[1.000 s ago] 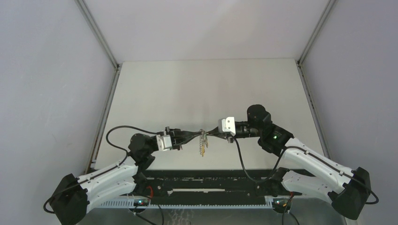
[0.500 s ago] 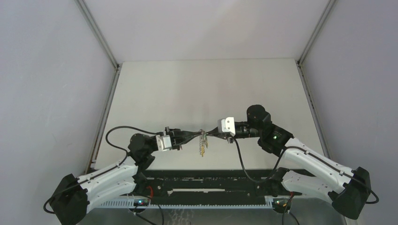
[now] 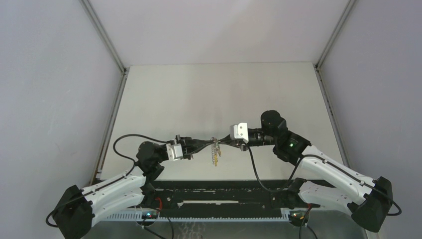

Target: Put the keys on the keyring

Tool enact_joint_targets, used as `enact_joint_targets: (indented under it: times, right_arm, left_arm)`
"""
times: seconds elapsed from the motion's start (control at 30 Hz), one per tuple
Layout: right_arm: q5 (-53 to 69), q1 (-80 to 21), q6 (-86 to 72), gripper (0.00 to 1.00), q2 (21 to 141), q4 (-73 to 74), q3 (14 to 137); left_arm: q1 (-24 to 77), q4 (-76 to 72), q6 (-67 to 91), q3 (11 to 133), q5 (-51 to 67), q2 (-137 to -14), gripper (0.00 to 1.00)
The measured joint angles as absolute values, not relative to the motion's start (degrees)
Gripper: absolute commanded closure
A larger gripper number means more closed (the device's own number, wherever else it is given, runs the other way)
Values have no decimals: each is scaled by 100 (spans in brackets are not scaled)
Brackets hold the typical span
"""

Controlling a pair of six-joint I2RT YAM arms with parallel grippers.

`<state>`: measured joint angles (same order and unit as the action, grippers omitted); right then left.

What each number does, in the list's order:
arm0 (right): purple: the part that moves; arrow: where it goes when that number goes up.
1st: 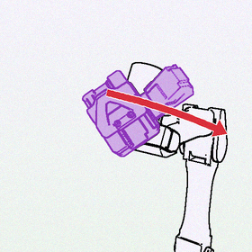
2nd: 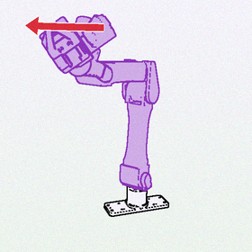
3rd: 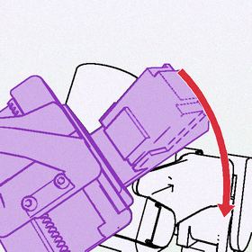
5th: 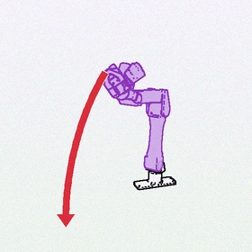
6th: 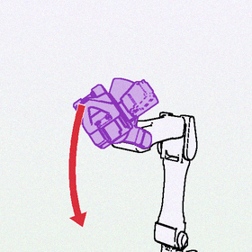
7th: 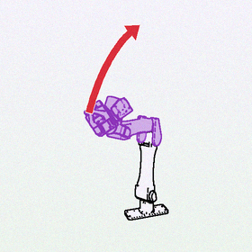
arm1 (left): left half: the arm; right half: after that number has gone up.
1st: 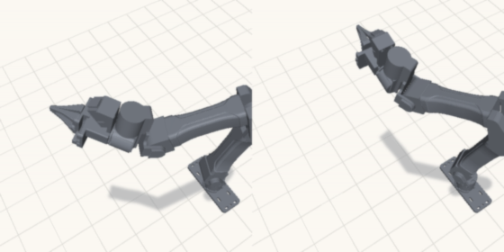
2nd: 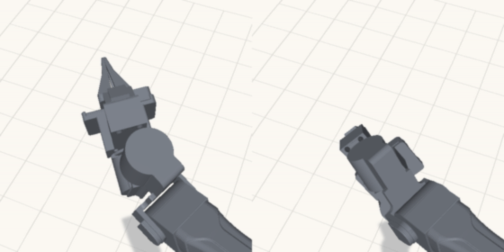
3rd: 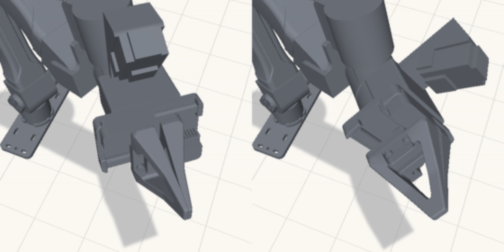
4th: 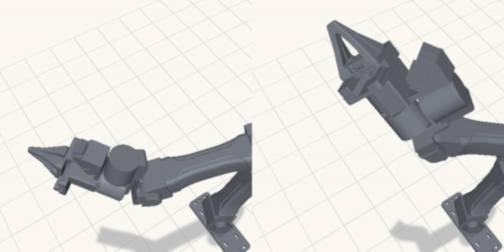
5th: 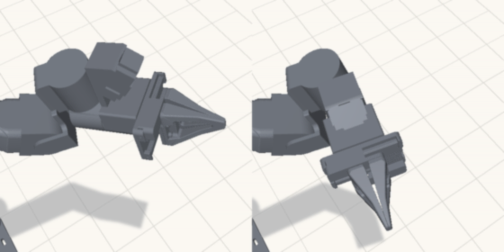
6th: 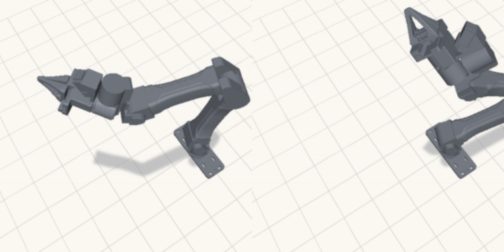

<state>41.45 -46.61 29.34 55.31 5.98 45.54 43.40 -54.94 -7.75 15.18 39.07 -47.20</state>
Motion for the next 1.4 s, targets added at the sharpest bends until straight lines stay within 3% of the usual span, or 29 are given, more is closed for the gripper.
enact_joint_targets:
  times: [0.77, 1.1, 1.4]
  right_arm:
    - [3942, -4742, 2864, 100, 5789, 908, 4842]
    - [3887, -4797, 2891, 81, 5795, 1076, 4960]
    - [3881, -4814, 2954, 73, 5739, 1166, 5030]
  left_arm:
    - [4381, -5157, -965, 1518, 3656, -4676, 100]
    - [4434, -4954, -969, 1518, 3618, -4598, 100]
    - [4440, -4893, -969, 1518, 3616, -4595, 100]
